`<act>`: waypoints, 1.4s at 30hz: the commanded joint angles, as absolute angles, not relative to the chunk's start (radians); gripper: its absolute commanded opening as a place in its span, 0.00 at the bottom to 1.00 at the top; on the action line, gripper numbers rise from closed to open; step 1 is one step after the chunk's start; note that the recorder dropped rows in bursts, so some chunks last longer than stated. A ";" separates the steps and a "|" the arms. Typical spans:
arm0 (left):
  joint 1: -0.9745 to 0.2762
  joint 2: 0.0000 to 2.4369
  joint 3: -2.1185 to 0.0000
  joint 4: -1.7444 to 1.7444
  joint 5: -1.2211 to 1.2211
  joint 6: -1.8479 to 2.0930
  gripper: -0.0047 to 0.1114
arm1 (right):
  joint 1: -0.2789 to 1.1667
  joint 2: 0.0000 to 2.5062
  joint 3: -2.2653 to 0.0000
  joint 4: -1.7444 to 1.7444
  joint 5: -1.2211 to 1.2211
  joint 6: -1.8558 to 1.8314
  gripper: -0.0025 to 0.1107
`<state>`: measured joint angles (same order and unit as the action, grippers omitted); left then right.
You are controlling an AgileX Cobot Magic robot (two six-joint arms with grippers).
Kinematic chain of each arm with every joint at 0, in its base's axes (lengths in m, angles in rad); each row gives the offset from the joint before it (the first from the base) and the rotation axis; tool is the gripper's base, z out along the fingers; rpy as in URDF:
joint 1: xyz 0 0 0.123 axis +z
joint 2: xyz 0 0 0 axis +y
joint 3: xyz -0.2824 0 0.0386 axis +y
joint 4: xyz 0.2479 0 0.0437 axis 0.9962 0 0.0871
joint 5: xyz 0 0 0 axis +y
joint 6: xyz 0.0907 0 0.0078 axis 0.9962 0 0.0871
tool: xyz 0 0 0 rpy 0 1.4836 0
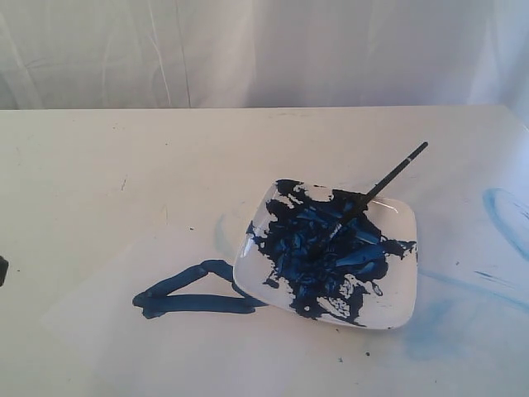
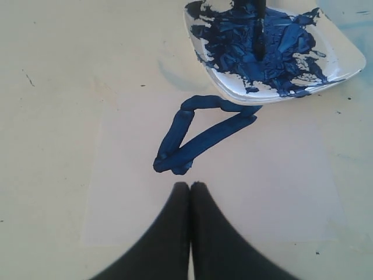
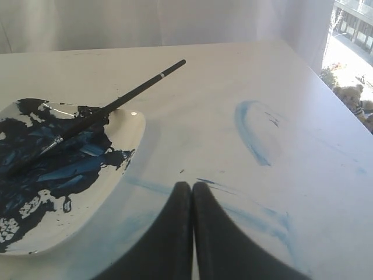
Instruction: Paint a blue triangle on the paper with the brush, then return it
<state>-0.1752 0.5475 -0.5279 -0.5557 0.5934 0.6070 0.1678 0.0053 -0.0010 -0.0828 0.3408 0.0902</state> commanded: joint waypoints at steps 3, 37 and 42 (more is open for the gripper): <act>-0.183 0.379 -0.521 -0.569 0.596 0.605 0.04 | 0.159 0.000 0.000 -0.082 0.336 0.095 0.02; -0.181 0.127 -0.259 -0.083 0.000 -0.146 0.04 | 0.159 0.000 0.000 -0.082 0.336 0.110 0.02; -0.181 0.127 -0.154 -0.014 -0.062 -0.131 0.04 | 0.159 0.000 0.000 -0.082 0.336 0.110 0.02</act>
<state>-0.1752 0.1272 -0.2036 -0.0514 -0.0177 -0.1219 0.1678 0.0053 -0.0010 -0.0828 0.3408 0.1070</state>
